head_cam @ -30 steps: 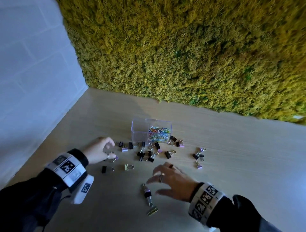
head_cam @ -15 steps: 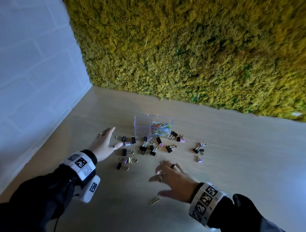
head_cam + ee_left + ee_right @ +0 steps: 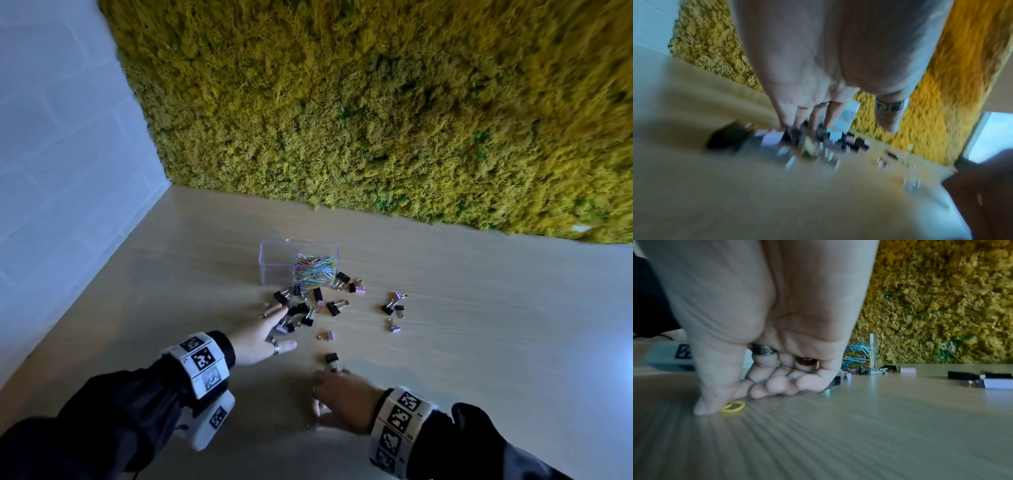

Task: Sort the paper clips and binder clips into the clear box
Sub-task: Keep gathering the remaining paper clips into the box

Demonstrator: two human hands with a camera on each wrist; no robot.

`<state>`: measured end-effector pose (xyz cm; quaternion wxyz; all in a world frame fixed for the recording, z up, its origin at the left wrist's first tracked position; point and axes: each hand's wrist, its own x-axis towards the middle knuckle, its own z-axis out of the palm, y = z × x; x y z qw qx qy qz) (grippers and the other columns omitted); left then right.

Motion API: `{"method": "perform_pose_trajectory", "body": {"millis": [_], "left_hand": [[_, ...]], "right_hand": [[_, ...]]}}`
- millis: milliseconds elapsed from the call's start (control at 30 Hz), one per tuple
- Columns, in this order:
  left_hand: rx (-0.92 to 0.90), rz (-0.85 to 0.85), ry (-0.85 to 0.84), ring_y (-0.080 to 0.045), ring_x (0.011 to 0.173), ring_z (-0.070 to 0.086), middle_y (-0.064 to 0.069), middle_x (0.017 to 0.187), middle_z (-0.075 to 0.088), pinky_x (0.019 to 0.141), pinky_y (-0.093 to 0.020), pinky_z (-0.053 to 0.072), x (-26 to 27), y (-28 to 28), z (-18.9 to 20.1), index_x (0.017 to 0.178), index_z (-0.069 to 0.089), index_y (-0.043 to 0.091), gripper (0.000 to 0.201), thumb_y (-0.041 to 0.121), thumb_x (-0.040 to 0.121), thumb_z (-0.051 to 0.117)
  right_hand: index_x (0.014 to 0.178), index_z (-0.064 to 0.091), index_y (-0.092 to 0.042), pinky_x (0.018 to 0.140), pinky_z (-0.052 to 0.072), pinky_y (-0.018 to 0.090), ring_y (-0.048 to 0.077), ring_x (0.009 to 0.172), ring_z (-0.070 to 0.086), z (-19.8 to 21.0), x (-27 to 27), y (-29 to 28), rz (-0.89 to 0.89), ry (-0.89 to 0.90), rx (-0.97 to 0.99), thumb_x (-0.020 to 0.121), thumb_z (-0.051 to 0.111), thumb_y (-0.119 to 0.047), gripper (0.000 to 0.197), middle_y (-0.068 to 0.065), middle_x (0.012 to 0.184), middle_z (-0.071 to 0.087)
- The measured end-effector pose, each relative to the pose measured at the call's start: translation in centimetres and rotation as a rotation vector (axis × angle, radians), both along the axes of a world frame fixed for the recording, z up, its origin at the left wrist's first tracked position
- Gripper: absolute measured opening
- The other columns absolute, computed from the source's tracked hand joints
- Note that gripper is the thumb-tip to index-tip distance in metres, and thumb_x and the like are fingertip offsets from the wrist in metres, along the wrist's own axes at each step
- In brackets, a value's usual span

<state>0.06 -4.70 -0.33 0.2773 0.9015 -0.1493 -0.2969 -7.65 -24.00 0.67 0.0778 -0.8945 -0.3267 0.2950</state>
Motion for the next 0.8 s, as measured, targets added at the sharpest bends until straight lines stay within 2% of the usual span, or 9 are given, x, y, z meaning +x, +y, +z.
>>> {"method": "perform_pose_trajectory", "body": {"millis": [67, 133, 233, 333, 367, 500, 600, 700, 800], "left_hand": [[-0.114, 0.094, -0.125, -0.018, 0.127, 0.044, -0.003, 0.138, 0.047, 0.101, -0.024, 0.034, 0.5, 0.3, 1.5, 0.135, 0.039, 0.018, 0.057, 0.034, 0.084, 0.060], [-0.183, 0.159, -0.401, -0.020, 0.112, 0.055, -0.006, 0.121, 0.059, 0.092, -0.024, 0.041, 1.6, 0.7, 3.1, 0.119, 0.054, 0.016, 0.039, 0.021, 0.082, 0.064], [-0.166, 0.189, -0.706, -0.026, 0.113, 0.047, -0.012, 0.120, 0.056, 0.094, -0.029, 0.036, 4.5, 1.1, 4.6, 0.123, 0.052, 0.011, 0.049, 0.013, 0.077, 0.069], [-0.058, 0.154, -0.640, -0.029, 0.131, 0.029, -0.008, 0.143, 0.038, 0.108, -0.047, 0.028, 7.6, 0.5, 4.9, 0.138, 0.034, 0.017, 0.073, 0.015, 0.075, 0.071], [-0.026, 0.132, -0.580, -0.027, 0.135, 0.024, -0.006, 0.147, 0.033, 0.110, -0.049, 0.025, 8.3, 0.1, 4.7, 0.141, 0.029, 0.019, 0.078, 0.015, 0.075, 0.071], [0.070, 0.057, -0.487, -0.027, 0.134, 0.026, -0.005, 0.146, 0.035, 0.110, -0.046, 0.027, 9.5, -1.3, 3.8, 0.142, 0.026, 0.019, 0.080, 0.013, 0.075, 0.070], [0.090, 0.065, -0.513, -0.028, 0.129, 0.032, -0.006, 0.142, 0.040, 0.108, -0.042, 0.029, 9.7, -1.9, 3.7, 0.141, 0.029, 0.018, 0.075, 0.011, 0.077, 0.068], [0.064, 0.067, -0.534, -0.030, 0.126, 0.035, -0.009, 0.139, 0.044, 0.106, -0.038, 0.029, 9.8, -2.1, 3.8, 0.139, 0.034, 0.016, 0.071, 0.006, 0.077, 0.066], [0.029, 0.090, -0.544, -0.029, 0.123, 0.038, -0.010, 0.135, 0.047, 0.103, -0.036, 0.030, 9.7, -2.0, 3.9, 0.138, 0.037, 0.017, 0.070, 0.008, 0.076, 0.069]], "right_hand": [[0.096, 0.060, 0.001, 0.092, 0.045, 0.043, 0.036, 0.101, 0.055, 0.4, -0.1, -0.1, 0.016, -0.008, -0.035, 0.088, 0.050, -0.023, 0.027, 0.020, 0.112, 0.053], [0.096, 0.060, -0.001, 0.087, 0.045, 0.038, 0.034, 0.099, 0.057, 1.1, 0.2, 0.0, 0.010, 0.015, -0.019, 0.088, 0.050, -0.020, 0.023, 0.019, 0.108, 0.057], [0.105, 0.059, 0.000, 0.061, 0.036, 0.020, 0.022, 0.089, 0.056, 3.4, 2.6, 0.0, -0.117, -0.008, 0.089, 0.090, 0.050, -0.014, 0.023, 0.020, 0.109, 0.061], [0.083, 0.062, 0.002, 0.047, 0.026, 0.015, 0.010, 0.062, 0.044, 5.9, 8.0, -0.3, -0.336, -0.398, 0.333, 0.079, 0.061, -0.001, 0.005, 0.012, 0.072, 0.063], [0.082, 0.061, 0.000, 0.048, 0.031, 0.015, 0.011, 0.060, 0.046, 6.5, 9.7, -0.4, -0.390, -0.436, 0.399, 0.080, 0.061, -0.002, 0.002, 0.007, 0.069, 0.060], [0.097, 0.062, -0.004, 0.064, 0.045, 0.006, 0.006, 0.074, 0.054, 7.6, 14.3, -0.9, -0.487, -0.366, 0.380, 0.089, 0.054, -0.016, 0.017, 0.008, 0.096, 0.069], [0.103, 0.064, -0.006, 0.067, 0.042, 0.000, 0.006, 0.081, 0.056, 7.7, 15.1, -2.9, -0.680, -0.411, 0.521, 0.091, 0.050, -0.017, 0.021, 0.008, 0.105, 0.069], [0.120, 0.054, -0.009, 0.089, 0.042, 0.021, 0.017, 0.107, 0.057, 5.9, 14.5, -7.3, -0.987, -0.413, 0.608, 0.095, 0.042, -0.021, 0.030, 0.011, 0.125, 0.059], [0.142, 0.021, -0.014, 0.114, 0.020, 0.039, 0.027, 0.138, 0.024, 1.8, 11.8, -11.1, -1.129, -0.190, 0.292, 0.095, 0.033, -0.042, 0.056, 0.011, 0.151, 0.025]]}}
